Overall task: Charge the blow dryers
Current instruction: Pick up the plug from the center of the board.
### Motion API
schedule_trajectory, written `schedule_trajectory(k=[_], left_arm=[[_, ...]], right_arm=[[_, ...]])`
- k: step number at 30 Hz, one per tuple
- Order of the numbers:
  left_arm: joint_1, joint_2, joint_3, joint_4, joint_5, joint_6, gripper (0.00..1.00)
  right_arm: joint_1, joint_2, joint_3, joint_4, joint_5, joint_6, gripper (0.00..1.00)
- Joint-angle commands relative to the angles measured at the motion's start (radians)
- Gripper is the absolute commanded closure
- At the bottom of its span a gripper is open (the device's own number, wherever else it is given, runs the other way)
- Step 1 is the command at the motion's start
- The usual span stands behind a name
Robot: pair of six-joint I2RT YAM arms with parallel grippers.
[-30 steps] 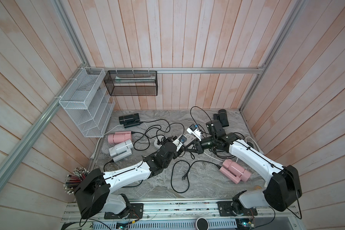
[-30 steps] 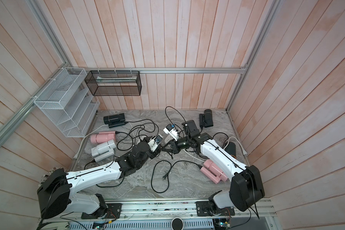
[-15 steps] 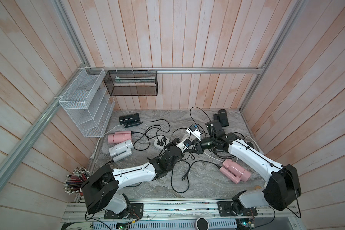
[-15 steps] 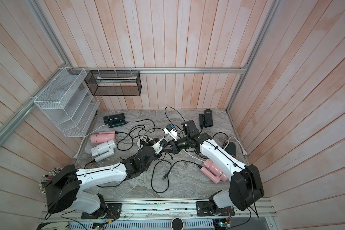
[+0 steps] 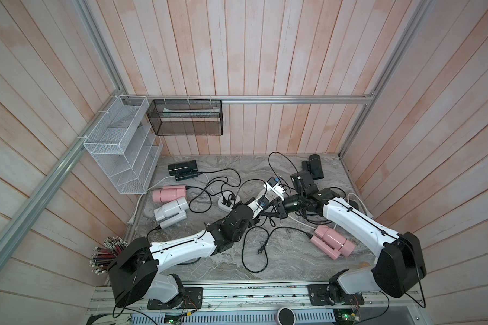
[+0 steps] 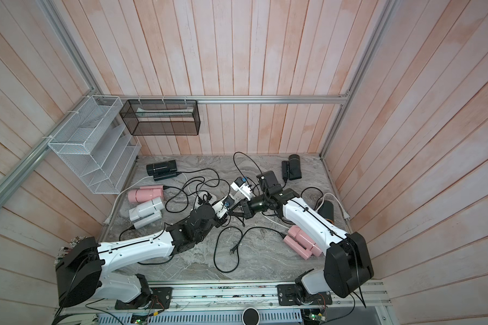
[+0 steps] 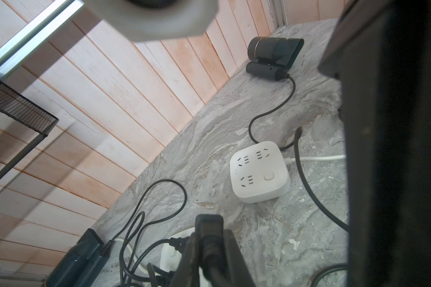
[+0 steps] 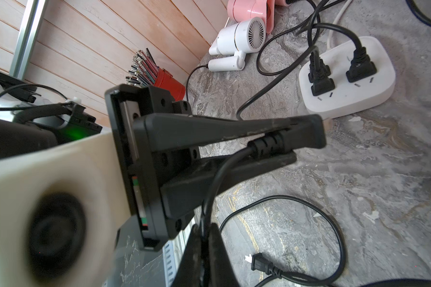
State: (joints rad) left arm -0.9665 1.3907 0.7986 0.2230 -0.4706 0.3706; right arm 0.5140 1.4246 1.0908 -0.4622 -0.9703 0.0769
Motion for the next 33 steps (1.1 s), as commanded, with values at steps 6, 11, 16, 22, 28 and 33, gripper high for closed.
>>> schedule_trajectory(k=[6, 11, 16, 22, 28, 33], left_arm=[[0.069, -0.073, 0.020, -0.139, 0.219, -0.132, 0.84], [0.105, -0.084, 0.049, -0.241, 0.347, -0.205, 0.84], [0.133, -0.094, 0.067, -0.283, 0.468, -0.264, 0.84], [0.151, -0.078, 0.101, -0.301, 0.553, -0.316, 0.84], [0.195, -0.060, 0.158, -0.297, 0.639, -0.359, 0.84], [0.204, -0.028, 0.226, -0.311, 0.661, -0.361, 0.84]], right_arm=[[0.005, -0.017, -0.009, 0.004, 0.017, 0.003, 0.95], [0.005, -0.029, 0.012, 0.005, 0.090, 0.009, 0.92], [0.004, -0.041, 0.033, 0.007, 0.152, 0.016, 0.75], [0.007, -0.052, 0.027, -0.017, 0.280, 0.023, 0.60], [0.024, -0.080, -0.036, -0.017, 0.601, 0.055, 0.54], [0.027, -0.112, -0.101, 0.084, 0.744, 0.126, 0.47]])
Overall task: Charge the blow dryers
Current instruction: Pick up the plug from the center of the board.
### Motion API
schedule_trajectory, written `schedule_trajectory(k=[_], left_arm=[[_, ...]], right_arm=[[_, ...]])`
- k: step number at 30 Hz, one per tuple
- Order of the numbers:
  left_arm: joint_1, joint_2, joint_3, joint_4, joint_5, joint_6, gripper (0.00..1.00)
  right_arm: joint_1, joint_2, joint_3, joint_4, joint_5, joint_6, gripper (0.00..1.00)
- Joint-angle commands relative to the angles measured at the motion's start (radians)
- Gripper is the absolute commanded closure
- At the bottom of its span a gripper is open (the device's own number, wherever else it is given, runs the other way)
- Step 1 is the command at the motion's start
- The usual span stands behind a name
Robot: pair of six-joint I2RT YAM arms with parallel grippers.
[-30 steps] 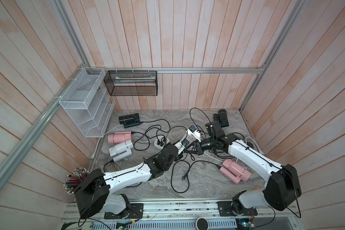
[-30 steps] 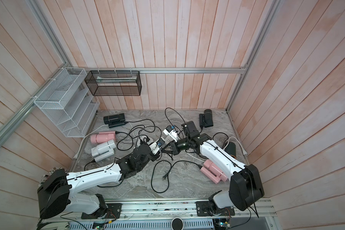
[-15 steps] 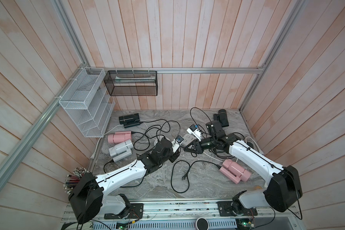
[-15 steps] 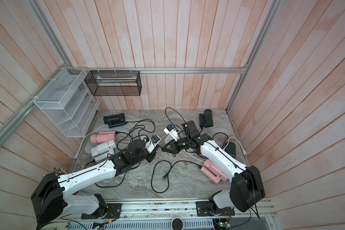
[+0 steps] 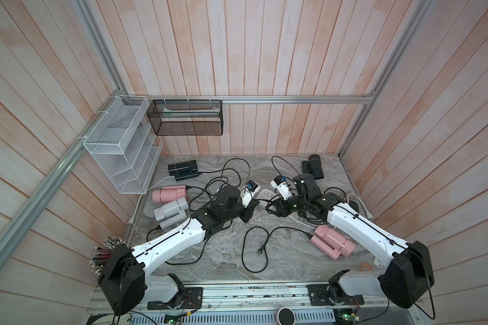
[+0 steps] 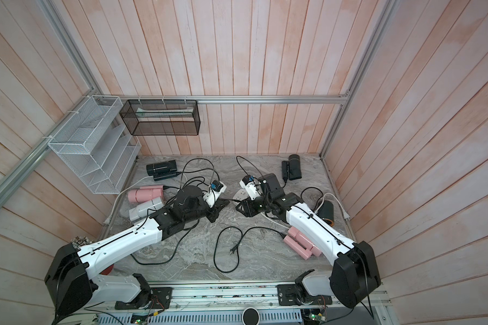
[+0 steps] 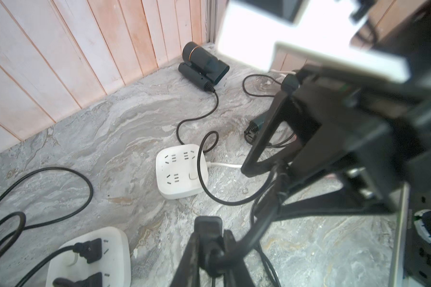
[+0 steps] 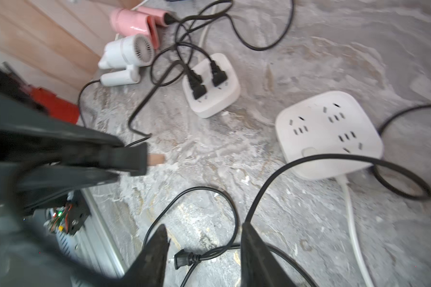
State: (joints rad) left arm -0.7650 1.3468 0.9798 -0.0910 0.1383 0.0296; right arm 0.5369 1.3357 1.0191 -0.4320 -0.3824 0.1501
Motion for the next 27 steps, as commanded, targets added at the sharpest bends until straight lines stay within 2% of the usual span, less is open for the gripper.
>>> schedule_trajectory(k=[1, 4, 10, 16, 20, 22, 27], left_arm=[[0.004, 0.022, 0.054, 0.002, 0.055, -0.021, 0.84], [0.010, 0.035, 0.081, -0.001, 0.074, -0.025, 0.84], [0.027, 0.047, 0.101, -0.013, 0.102, -0.033, 0.85], [0.041, 0.053, 0.099, -0.015, 0.083, -0.030, 0.85], [0.073, 0.070, 0.111, -0.007, 0.094, -0.036, 0.85], [0.090, 0.083, 0.118, 0.004, 0.109, -0.038, 0.85], [0.104, 0.138, 0.151, 0.016, 0.123, -0.024, 0.85]], right_arm=[[0.005, -0.033, -0.046, 0.088, 0.170, 0.067, 0.46], [0.004, -0.055, -0.091, 0.187, 0.223, 0.110, 0.42], [0.003, -0.021, -0.112, 0.319, 0.412, 0.161, 0.43], [-0.032, 0.068, -0.056, 0.341, 0.519, 0.143, 0.44], [-0.111, 0.134, -0.036, 0.387, 0.509, 0.107, 0.45], [-0.191, 0.174, -0.014, 0.417, 0.481, 0.100, 0.45], [-0.275, 0.304, 0.087, 0.472, 0.441, 0.085, 0.45]])
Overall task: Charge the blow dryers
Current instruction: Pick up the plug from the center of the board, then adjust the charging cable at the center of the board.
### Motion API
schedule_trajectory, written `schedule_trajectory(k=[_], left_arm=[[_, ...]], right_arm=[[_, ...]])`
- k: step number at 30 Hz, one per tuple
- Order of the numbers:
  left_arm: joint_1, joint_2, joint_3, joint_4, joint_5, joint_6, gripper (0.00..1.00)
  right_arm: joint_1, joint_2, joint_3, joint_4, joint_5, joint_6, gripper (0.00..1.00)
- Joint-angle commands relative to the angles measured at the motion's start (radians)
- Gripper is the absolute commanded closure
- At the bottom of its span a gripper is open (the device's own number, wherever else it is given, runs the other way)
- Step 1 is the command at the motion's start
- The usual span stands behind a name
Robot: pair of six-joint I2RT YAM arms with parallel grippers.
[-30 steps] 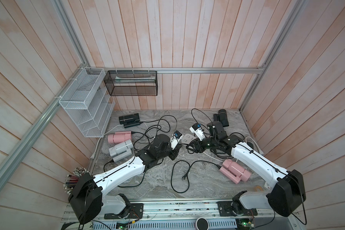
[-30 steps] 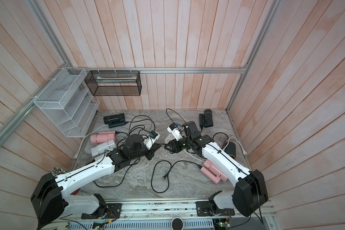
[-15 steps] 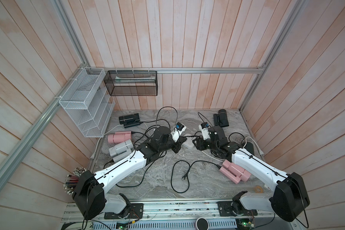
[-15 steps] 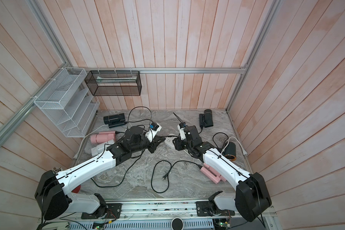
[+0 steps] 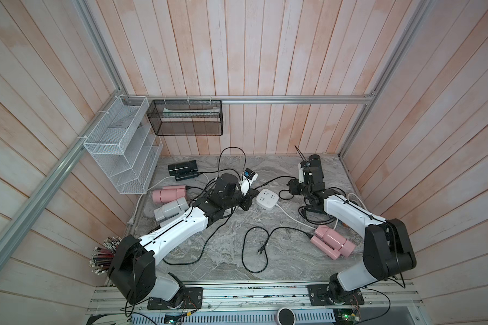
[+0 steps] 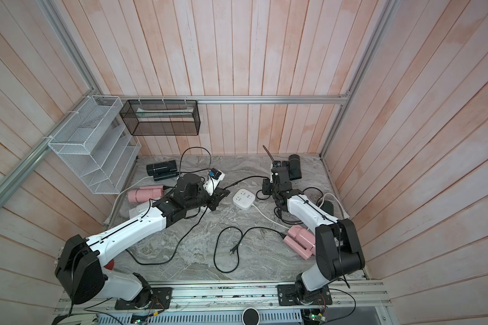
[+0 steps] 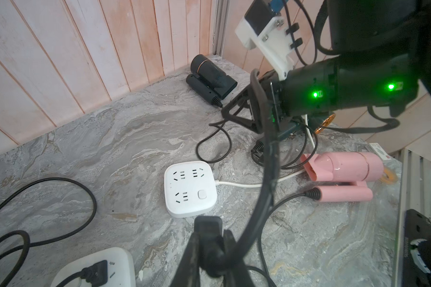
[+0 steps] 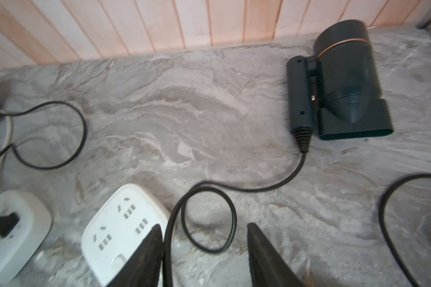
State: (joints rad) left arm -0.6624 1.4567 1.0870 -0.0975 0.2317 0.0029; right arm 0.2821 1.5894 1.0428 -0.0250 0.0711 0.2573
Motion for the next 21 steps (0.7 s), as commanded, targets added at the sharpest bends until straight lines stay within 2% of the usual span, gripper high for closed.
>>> schedule_trajectory(k=[1, 13, 21], left_arm=[[0.000, 0.045, 0.054, 0.021, 0.029, 0.008, 0.85], [0.032, 0.283, 0.214, 0.038, 0.074, 0.006, 0.85], [0.058, 0.469, 0.362, 0.010, 0.076, 0.018, 0.85]], right_arm=[[-0.033, 0.085, 0.097, 0.067, -0.020, -0.024, 0.45], [-0.105, 0.435, 0.450, 0.071, -0.071, -0.027, 0.46], [-0.109, 0.524, 0.535, 0.058, -0.128, -0.003, 0.44]])
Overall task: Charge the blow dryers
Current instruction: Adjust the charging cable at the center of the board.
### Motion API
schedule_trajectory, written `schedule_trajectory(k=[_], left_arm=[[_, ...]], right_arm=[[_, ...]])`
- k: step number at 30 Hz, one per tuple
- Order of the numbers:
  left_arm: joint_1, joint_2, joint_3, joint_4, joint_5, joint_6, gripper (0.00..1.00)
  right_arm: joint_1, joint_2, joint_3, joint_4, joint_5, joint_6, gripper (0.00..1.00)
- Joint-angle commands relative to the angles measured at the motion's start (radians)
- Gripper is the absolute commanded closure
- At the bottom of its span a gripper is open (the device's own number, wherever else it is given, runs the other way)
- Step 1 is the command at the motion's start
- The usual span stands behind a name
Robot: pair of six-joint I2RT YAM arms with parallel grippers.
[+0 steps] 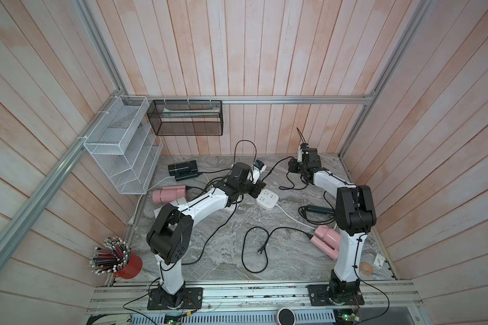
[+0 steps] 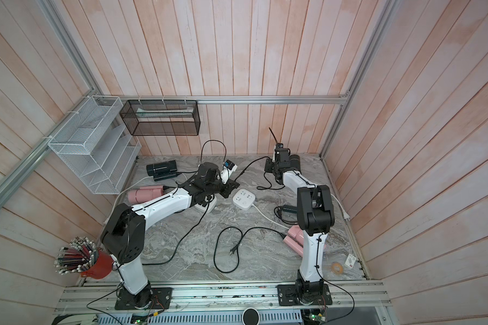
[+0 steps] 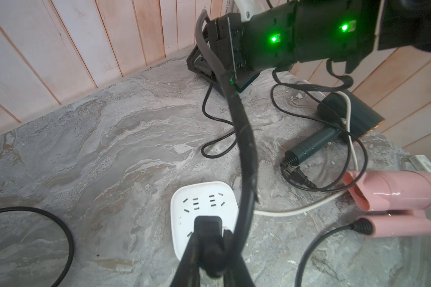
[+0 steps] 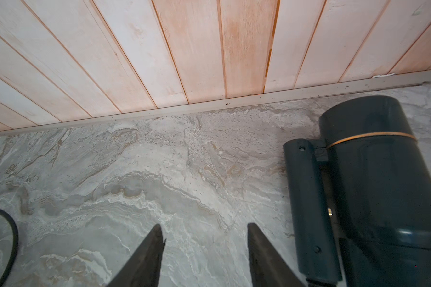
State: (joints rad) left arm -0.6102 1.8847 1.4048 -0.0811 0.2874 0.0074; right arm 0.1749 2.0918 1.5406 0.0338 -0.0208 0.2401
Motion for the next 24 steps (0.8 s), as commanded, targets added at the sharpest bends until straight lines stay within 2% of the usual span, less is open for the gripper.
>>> schedule_trajectory(k=[1, 10, 12, 18, 24], left_arm=[[0.006, 0.065, 0.065, -0.019, 0.019, 0.014, 0.85], [0.006, 0.188, 0.189, -0.097, 0.031, -0.007, 0.85], [0.007, 0.205, 0.213, -0.116, 0.030, -0.013, 0.85], [0.007, 0.253, 0.264, -0.133, 0.038, -0.042, 0.85], [0.006, 0.284, 0.299, -0.149, 0.029, -0.065, 0.85]], right_arm=[[-0.002, 0.026, 0.041, -0.006, -0.049, 0.014, 0.43], [-0.002, -0.006, -0.071, 0.019, -0.116, 0.010, 0.32], [0.000, -0.026, -0.114, 0.032, -0.147, 0.009, 0.27], [0.005, -0.112, -0.264, 0.075, -0.172, 0.003, 0.01], [0.009, -0.210, -0.410, 0.093, -0.159, 0.002, 0.02]])
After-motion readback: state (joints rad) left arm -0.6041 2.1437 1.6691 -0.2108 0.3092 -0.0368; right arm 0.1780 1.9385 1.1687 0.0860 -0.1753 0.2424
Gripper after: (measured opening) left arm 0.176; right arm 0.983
